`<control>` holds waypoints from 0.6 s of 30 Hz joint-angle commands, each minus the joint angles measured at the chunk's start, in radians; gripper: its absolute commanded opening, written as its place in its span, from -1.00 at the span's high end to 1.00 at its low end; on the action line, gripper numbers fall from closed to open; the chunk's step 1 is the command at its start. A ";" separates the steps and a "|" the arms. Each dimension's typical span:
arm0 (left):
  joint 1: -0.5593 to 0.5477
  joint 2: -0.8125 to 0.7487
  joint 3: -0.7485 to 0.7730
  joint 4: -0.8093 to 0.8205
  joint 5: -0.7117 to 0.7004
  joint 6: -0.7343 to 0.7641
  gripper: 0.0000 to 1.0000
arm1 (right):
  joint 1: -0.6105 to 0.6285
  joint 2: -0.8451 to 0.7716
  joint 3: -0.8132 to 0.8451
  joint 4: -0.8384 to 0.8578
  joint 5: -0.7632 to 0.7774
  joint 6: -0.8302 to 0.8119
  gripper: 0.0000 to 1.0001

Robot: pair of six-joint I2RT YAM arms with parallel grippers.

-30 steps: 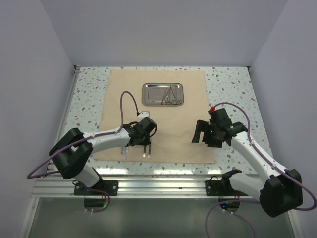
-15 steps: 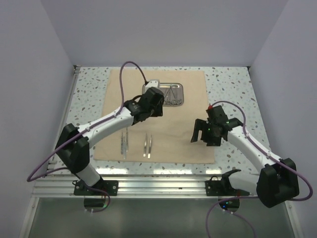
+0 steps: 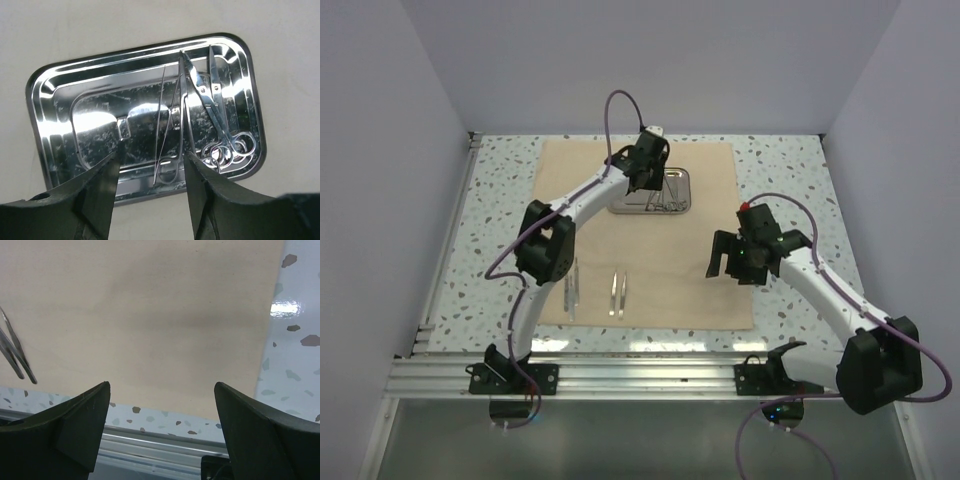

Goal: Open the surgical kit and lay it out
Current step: Pick up the medical item from the container.

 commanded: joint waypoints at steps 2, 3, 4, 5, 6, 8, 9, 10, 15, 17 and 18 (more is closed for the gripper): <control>0.018 0.082 0.175 -0.016 0.046 0.056 -0.25 | -0.003 -0.005 0.041 -0.045 0.052 -0.028 -0.78; 0.022 0.091 0.178 -0.008 0.050 0.058 -0.29 | -0.003 -0.003 0.042 -0.049 0.056 -0.028 -0.78; 0.027 0.106 0.181 -0.004 0.064 0.058 -0.30 | -0.003 0.000 0.044 -0.052 0.061 -0.028 -0.78; 0.033 0.114 0.181 0.001 0.069 0.058 -0.31 | -0.003 0.002 0.050 -0.056 0.063 -0.028 -0.78; 0.036 0.123 0.180 0.002 0.073 0.056 -0.32 | -0.003 0.005 0.052 -0.064 0.064 -0.029 -0.78; 0.038 0.146 0.180 0.002 0.075 0.062 -0.32 | -0.003 0.012 0.062 -0.075 0.069 -0.031 -0.78; 0.038 0.157 0.177 0.004 0.075 0.062 -0.32 | -0.003 0.017 0.064 -0.076 0.070 -0.034 -0.78; 0.036 0.161 0.166 0.007 0.075 0.062 -0.31 | -0.003 0.022 0.065 -0.078 0.070 -0.034 -0.78; 0.036 0.163 0.106 0.048 0.075 0.059 -0.28 | -0.004 0.041 0.075 -0.082 0.067 -0.034 -0.78; 0.036 0.172 0.105 0.047 0.077 0.059 -0.27 | -0.003 0.045 0.075 -0.081 0.066 -0.032 -0.78; 0.036 0.175 0.105 0.048 0.078 0.061 -0.26 | -0.003 0.046 0.075 -0.082 0.067 -0.032 -0.78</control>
